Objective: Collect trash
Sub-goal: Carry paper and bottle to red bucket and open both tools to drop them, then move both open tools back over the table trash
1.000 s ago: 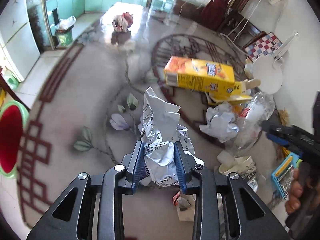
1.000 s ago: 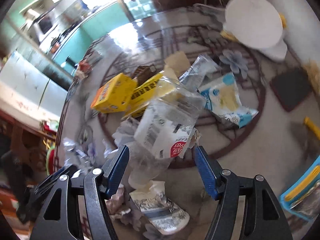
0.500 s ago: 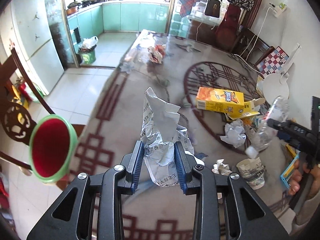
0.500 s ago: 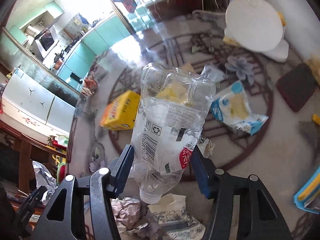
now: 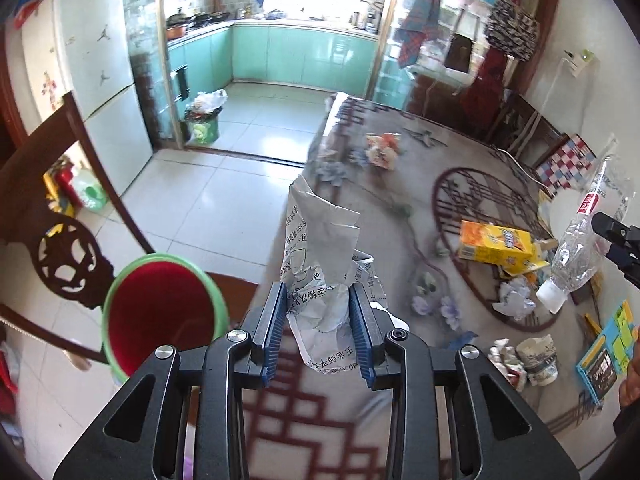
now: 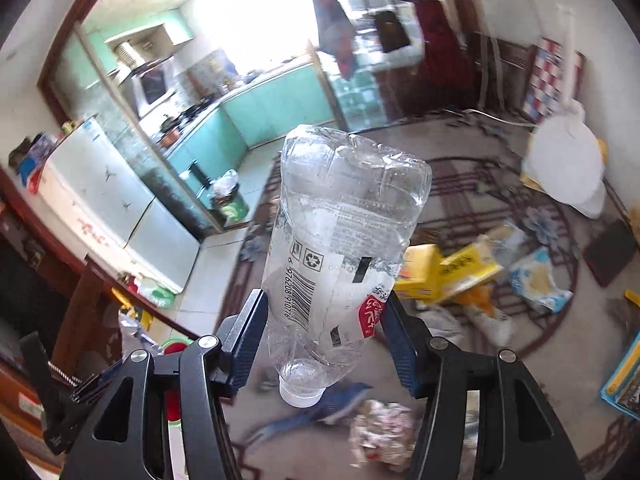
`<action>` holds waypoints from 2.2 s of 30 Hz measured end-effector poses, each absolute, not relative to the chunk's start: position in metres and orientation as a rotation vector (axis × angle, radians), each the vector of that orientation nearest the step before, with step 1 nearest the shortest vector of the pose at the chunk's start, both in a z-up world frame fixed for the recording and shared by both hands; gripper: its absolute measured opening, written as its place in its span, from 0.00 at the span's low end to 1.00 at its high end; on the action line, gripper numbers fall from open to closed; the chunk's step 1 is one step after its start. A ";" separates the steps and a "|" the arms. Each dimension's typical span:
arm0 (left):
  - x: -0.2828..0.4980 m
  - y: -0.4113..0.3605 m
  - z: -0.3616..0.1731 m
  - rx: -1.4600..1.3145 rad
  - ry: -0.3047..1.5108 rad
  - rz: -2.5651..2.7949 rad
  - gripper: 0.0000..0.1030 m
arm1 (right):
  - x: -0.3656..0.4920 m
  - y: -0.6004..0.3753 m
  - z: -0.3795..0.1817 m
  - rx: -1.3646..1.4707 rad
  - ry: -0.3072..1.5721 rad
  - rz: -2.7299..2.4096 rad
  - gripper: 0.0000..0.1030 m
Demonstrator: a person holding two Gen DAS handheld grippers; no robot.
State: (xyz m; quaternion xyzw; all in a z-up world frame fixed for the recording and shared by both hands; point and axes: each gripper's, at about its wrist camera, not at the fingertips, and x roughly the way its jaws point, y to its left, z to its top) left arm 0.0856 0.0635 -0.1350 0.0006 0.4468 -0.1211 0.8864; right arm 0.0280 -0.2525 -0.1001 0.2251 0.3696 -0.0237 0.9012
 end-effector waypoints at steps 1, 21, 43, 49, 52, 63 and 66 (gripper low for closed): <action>0.089 0.074 -0.138 -0.008 0.934 -0.232 0.30 | 0.035 -0.234 -0.099 0.455 0.770 -0.018 0.54; 0.138 0.258 -0.224 -0.167 1.071 0.092 0.30 | 0.176 0.062 -0.222 0.265 1.010 0.475 0.55; 0.142 0.296 -0.232 -0.178 1.066 0.187 0.77 | 0.199 0.118 -0.262 0.167 1.139 0.518 0.59; 0.124 0.298 -0.215 -0.205 1.037 0.203 0.77 | 0.185 0.106 -0.249 0.171 1.111 0.538 0.61; 0.108 0.286 -0.199 -0.202 1.010 0.182 0.77 | 0.165 0.081 -0.228 0.216 1.087 0.564 0.61; 0.050 0.158 -0.142 -0.130 0.924 -0.044 0.77 | 0.021 -0.139 -0.171 0.425 0.944 0.302 0.61; 0.039 0.108 -0.134 -0.098 0.912 -0.140 0.77 | -0.013 -0.213 -0.172 0.448 0.948 0.149 0.61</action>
